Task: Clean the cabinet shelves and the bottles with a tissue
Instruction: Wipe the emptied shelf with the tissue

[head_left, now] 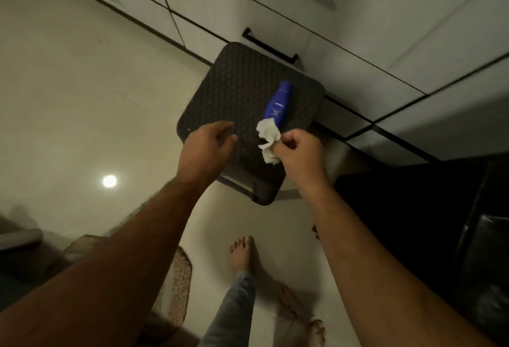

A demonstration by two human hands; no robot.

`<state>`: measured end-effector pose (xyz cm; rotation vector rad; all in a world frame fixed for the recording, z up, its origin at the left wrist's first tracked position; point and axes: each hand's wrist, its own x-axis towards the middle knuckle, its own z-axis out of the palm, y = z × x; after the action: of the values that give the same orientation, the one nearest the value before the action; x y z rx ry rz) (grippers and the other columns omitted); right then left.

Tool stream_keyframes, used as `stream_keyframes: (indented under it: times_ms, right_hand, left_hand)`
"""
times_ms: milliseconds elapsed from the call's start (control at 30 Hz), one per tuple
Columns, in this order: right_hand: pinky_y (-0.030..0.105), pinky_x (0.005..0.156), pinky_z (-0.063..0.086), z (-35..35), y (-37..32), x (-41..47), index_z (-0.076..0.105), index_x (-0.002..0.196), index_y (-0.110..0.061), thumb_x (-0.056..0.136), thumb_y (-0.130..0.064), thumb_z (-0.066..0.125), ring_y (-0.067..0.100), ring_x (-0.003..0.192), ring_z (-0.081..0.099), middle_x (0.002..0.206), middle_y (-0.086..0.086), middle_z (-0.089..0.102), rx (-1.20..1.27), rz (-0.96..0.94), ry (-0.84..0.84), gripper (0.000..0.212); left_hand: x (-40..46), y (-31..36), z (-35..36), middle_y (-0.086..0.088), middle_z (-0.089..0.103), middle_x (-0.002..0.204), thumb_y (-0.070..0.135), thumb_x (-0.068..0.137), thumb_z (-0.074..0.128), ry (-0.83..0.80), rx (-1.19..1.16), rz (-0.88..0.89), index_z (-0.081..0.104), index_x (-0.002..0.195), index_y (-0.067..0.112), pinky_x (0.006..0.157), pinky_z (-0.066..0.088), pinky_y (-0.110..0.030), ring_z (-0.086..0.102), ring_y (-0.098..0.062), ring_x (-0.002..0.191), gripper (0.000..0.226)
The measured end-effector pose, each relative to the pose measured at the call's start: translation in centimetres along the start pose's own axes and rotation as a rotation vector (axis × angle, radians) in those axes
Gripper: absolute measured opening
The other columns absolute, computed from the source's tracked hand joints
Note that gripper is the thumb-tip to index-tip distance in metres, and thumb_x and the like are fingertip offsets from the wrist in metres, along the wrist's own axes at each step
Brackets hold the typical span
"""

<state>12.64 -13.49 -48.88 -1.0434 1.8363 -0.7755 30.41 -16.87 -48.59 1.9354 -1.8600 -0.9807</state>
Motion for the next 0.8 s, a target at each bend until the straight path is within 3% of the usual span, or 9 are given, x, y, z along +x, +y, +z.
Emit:
stream_keyframes:
  times_ms: [133,267,333,500,667,800]
  right_hand:
    - [0.031,0.059,0.052,-6.1,2.4,-5.5,0.066,0.079,-0.011,0.079,-0.018,0.078,0.01,0.066,0.064,0.073,0.0,0.069,0.067,0.078,0.067,0.014]
    - [0.034,0.062,0.055,-13.5,4.4,-11.8,0.066,0.082,-0.002,0.081,-0.011,0.075,0.019,0.07,0.068,0.076,0.008,0.071,0.199,0.102,0.155,0.013]
    - [0.038,0.066,0.057,-17.4,5.6,-15.3,0.066,0.081,-0.005,0.082,-0.011,0.075,0.021,0.074,0.07,0.077,0.007,0.072,0.227,0.103,0.206,0.011]
    - [0.05,0.073,0.059,-25.7,9.1,-22.8,0.067,0.078,-0.011,0.083,-0.011,0.074,0.024,0.077,0.071,0.077,0.005,0.073,0.282,0.082,0.349,0.008]
    - [0.04,0.061,0.056,-32.0,13.7,-29.1,0.065,0.069,-0.019,0.08,-0.011,0.075,0.02,0.067,0.069,0.069,0.001,0.07,0.228,0.074,0.534,0.017]
    - [0.047,0.056,0.055,-35.3,17.3,-32.1,0.068,0.074,-0.019,0.082,-0.015,0.073,0.025,0.064,0.067,0.068,-0.001,0.069,0.158,0.103,0.672,0.01]
  left_hand:
    - [-4.5,4.7,2.4,0.002,0.063,0.12,0.029,0.095,0.057,-0.073,0.0,0.055,0.055,0.132,0.022,0.088,0.045,-0.026,0.055,-0.005,0.1,0.037]
    - [-10.8,9.9,5.8,0.002,0.064,0.119,0.028,0.094,0.059,-0.133,-0.045,0.096,0.054,0.133,0.022,0.093,0.05,-0.032,0.06,-0.01,0.104,0.04]
    - [-14.7,12.7,7.8,0.002,0.066,0.117,0.029,0.093,0.061,-0.147,-0.055,0.136,0.054,0.133,0.021,0.094,0.052,-0.037,0.063,-0.012,0.103,0.041]
    - [-22.7,18.2,12.7,0.001,0.065,0.119,0.033,0.091,0.062,-0.167,-0.061,0.245,0.055,0.134,0.021,0.092,0.05,-0.032,0.061,-0.01,0.106,0.045]
    - [-26.5,21.8,15.2,0.002,0.063,0.125,0.038,0.093,0.059,-0.209,0.008,0.372,0.05,0.137,0.023,0.09,0.047,-0.028,0.058,-0.006,0.108,0.048]
    - [-27.0,23.0,15.8,0.0,0.063,0.125,0.035,0.093,0.058,-0.203,0.061,0.426,0.05,0.138,0.022,0.085,0.043,-0.024,0.053,-0.001,0.102,0.048]
